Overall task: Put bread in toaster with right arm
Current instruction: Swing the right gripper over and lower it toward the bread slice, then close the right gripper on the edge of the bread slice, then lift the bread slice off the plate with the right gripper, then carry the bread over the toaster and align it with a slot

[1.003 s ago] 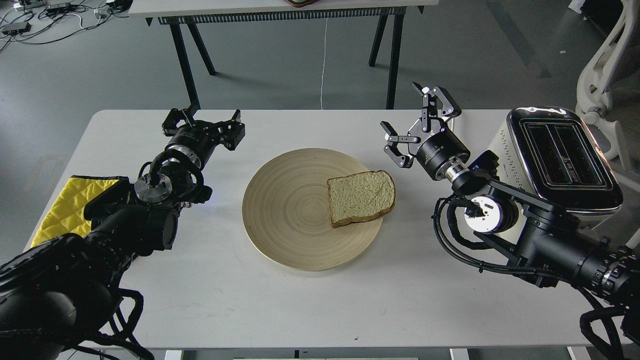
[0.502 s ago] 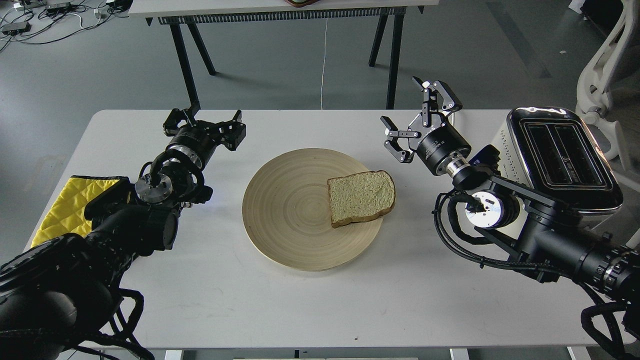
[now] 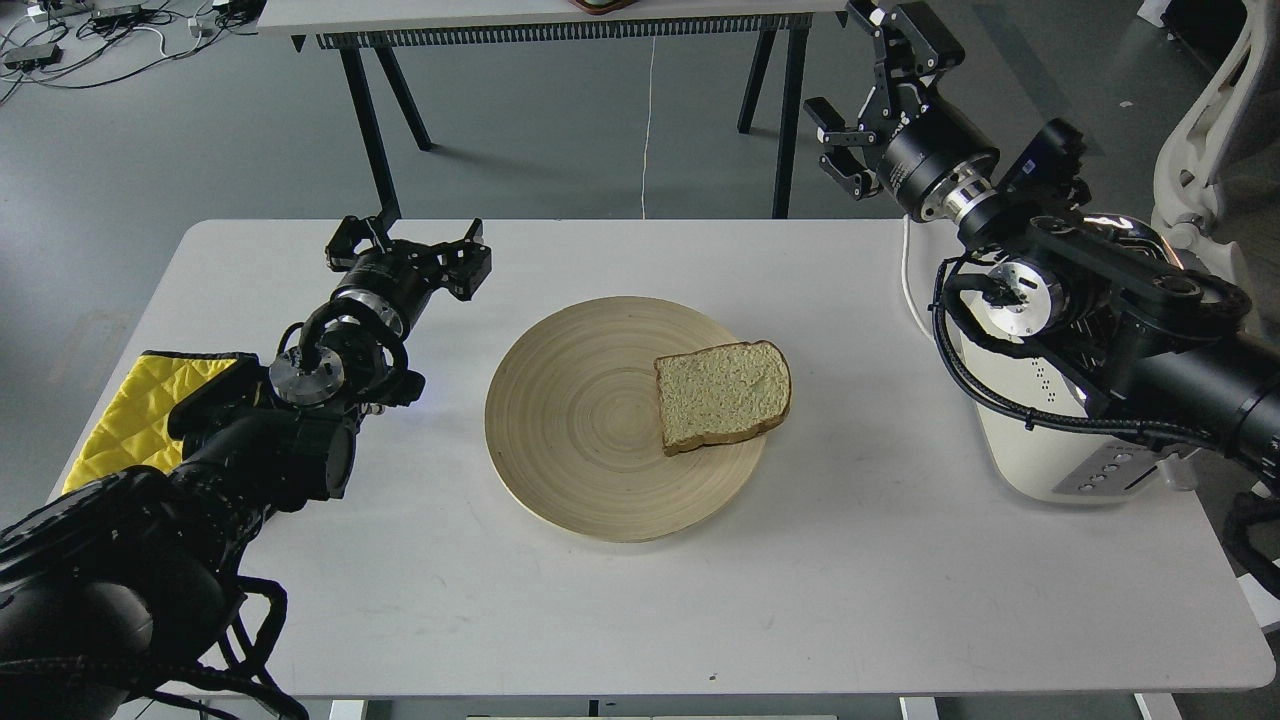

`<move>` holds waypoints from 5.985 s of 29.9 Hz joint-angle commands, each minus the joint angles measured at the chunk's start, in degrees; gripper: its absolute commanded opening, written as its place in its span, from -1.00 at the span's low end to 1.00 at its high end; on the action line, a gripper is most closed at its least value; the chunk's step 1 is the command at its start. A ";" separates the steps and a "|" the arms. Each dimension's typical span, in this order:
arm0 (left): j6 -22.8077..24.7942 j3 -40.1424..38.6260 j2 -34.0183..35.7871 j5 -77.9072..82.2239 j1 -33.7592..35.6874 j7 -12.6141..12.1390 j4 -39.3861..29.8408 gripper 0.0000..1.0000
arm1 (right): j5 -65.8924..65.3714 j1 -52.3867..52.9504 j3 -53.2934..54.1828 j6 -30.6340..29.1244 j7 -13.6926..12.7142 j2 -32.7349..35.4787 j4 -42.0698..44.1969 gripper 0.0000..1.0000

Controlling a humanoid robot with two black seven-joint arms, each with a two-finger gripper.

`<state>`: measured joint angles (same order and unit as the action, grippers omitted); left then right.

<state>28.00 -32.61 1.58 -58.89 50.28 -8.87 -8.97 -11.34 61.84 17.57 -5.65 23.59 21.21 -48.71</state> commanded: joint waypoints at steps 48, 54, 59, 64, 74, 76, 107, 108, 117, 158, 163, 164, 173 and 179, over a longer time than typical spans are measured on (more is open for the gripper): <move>0.00 0.00 -0.09 0.01 -0.01 -0.01 0.00 1.00 | 1.93 14.19 -57.82 1.43 0.40 2.61 -11.67 0.98; 0.00 0.00 -0.09 0.01 -0.01 -0.01 0.00 1.00 | 2.20 12.26 -57.82 1.78 0.31 0.95 -10.44 0.98; 0.00 0.00 -0.09 0.01 -0.01 -0.01 0.00 1.00 | 5.09 10.59 -57.73 2.05 0.31 -2.13 -7.46 0.97; 0.00 0.00 -0.09 0.01 -0.01 -0.01 0.00 1.00 | 6.15 10.32 -57.82 2.14 0.23 -3.63 -7.10 0.95; 0.00 0.00 -0.09 0.01 -0.01 -0.01 0.00 1.00 | 5.36 10.41 -57.91 2.14 0.14 -3.54 -7.89 0.22; 0.00 0.00 -0.09 0.01 -0.01 -0.01 0.00 1.00 | 5.54 10.41 -57.91 2.22 0.14 -3.45 -7.89 0.18; 0.00 0.00 -0.09 0.01 -0.01 -0.01 0.00 1.00 | 5.63 10.50 -57.56 1.61 0.40 -2.92 -9.65 -0.76; 0.00 0.00 -0.09 0.01 -0.01 -0.01 0.00 1.00 | 5.71 10.58 -57.47 1.70 0.49 -2.92 -9.65 -0.77; 0.00 0.00 -0.09 0.01 -0.01 -0.01 0.00 1.00 | 5.98 11.20 -54.92 1.96 0.58 -2.84 -9.56 -0.96; 0.00 0.00 -0.09 0.01 -0.01 -0.01 0.00 1.00 | 1.58 56.63 -100.95 0.21 4.41 14.74 -8.24 -0.97; 0.00 0.00 -0.09 0.01 -0.01 -0.01 0.00 1.00 | 2.02 61.03 -107.91 -2.69 4.41 14.74 -13.42 -0.97; 0.00 0.00 -0.09 0.01 -0.01 -0.01 0.00 1.00 | 2.02 61.38 -108.61 -2.87 4.41 14.74 -14.47 -0.97; 0.00 0.00 -0.09 0.01 -0.01 -0.01 0.00 1.00 | 4.48 65.95 -115.91 -3.49 4.41 14.21 -24.06 -0.98; 0.00 0.00 -0.09 0.01 -0.01 -0.01 0.00 1.00 | 4.40 68.32 -117.23 -3.49 4.41 14.30 -27.23 -0.99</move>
<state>28.00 -32.61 1.49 -58.89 50.28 -8.88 -8.96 -6.86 128.73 -98.69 -9.15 28.01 35.44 -74.66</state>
